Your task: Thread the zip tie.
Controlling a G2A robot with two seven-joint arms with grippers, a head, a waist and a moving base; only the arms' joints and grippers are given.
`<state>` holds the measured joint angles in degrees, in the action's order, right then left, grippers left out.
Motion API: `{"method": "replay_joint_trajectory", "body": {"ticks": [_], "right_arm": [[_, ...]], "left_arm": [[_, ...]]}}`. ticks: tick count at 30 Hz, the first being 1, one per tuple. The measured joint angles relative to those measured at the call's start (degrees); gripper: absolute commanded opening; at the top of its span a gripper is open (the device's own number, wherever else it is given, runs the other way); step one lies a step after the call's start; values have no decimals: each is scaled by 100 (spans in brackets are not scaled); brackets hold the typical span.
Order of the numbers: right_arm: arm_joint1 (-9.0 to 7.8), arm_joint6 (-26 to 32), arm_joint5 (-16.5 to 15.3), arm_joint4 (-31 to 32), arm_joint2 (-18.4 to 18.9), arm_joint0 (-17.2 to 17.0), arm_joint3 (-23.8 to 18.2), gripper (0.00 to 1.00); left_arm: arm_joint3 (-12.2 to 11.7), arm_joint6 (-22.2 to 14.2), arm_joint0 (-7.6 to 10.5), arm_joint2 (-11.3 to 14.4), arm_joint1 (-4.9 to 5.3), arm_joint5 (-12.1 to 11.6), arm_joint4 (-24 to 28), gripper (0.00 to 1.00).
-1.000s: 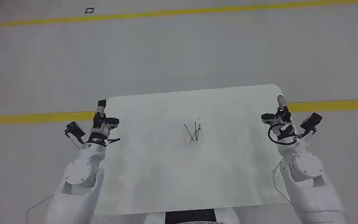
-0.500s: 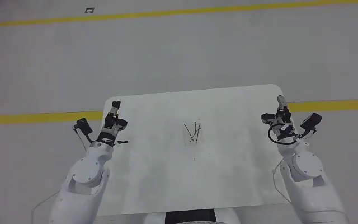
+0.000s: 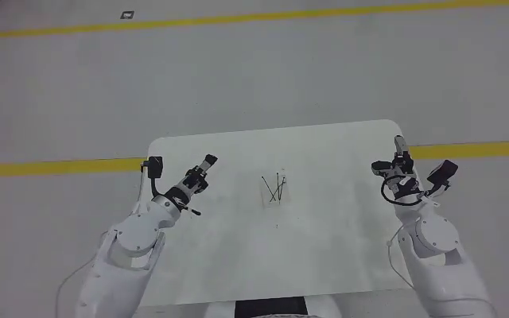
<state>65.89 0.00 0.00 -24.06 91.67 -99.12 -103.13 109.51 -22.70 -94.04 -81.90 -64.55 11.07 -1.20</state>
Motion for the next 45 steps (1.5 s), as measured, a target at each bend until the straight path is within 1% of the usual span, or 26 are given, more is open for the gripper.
{"method": "replay_joint_trajectory", "body": {"ticks": [4,5,6,9,11,14,15,16,18,20,39,40,41,42,45], "right_arm": [[0,0,0,0,0,0,0,100],[0,0,0,0,0,0,0,100],[0,0,0,0,0,0,0,100],[0,0,0,0,0,0,0,100],[0,0,0,0,0,0,0,100],[0,0,0,0,0,0,0,100],[0,0,0,0,0,0,0,100],[0,0,0,0,0,0,0,100],[0,0,0,0,0,0,0,100],[0,0,0,0,0,0,0,100],[0,0,0,0,0,0,0,100],[0,0,0,0,0,0,0,100],[0,0,0,0,0,0,0,100],[0,0,0,0,0,0,0,100],[0,0,0,0,0,0,0,100]], "left_arm": [[-16,19,8,7,1,27,-36,100],[-22,30,43,52,4,123,-144,100],[-3,-36,94,110,7,202,-231,100],[102,-454,330,280,23,403,-433,100],[200,-671,512,431,28,588,-600,100],[296,-897,762,716,20,801,-782,100],[282,-955,828,807,16,836,-837,100],[234,-1010,886,902,10,848,-893,100],[63,-1189,1011,1120,2,845,-1074,100],[-19,-1264,1061,1215,0,841,-1204,100],[-7,-1257,1060,1211,0,841,-1193,100],[28,-1297,1095,1246,-1,840,-1220,100],[74,-1431,1202,1334,-4,840,-1317,100],[72,-1553,1299,1408,-9,840,-1409,100],[-35,-1911,1624,1643,-54,841,-1652,100]]}}
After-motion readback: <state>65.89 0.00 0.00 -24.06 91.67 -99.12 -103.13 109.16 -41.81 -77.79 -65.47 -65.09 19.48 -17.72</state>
